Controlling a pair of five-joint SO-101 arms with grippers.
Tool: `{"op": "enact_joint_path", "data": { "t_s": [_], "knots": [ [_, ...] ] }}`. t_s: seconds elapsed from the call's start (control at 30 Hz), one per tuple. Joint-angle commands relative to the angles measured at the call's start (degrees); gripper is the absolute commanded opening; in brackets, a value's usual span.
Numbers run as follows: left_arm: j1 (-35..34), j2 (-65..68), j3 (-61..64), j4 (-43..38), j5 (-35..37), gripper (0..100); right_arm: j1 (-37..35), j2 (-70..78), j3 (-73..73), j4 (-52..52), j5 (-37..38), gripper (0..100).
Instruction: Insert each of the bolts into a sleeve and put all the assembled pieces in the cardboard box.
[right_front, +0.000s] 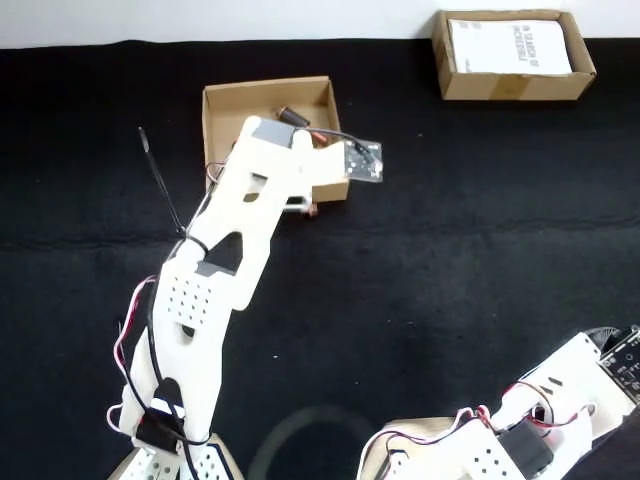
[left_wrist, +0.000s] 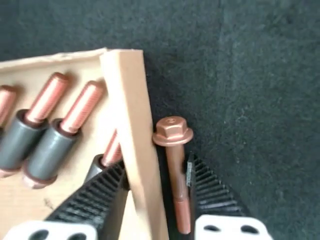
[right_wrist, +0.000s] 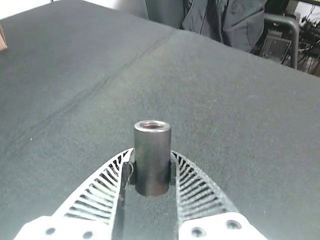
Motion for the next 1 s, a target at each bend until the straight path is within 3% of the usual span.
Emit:
{"op": "enact_joint_path", "data": {
  "t_s": [0.0,0.23,0.43,0.6,0.97],
  "knots": [
    [1.3,-0.2,-0.6,0.8,-0.8,17,0.5,-0.7,2.2,-2.1,0.8,0.7],
    [0.5,-4.4,-7.3,4.0,-0.4,17,0.0,-0.7,2.3,-1.9,0.9,0.7],
    [-1.1,-5.1,-15.9,4.8,5.1,17,0.0,-0.3,2.3,-1.7,2.4,0.7],
    [-0.4,-4.6,-23.3,20.4,5.1,17,0.0,-0.7,2.3,-1.7,3.1,0.7],
    [-0.8,-4.5,-18.0,22.9,5.6,17,0.0,-0.7,4.4,-1.8,3.1,0.7]
  ]
}}
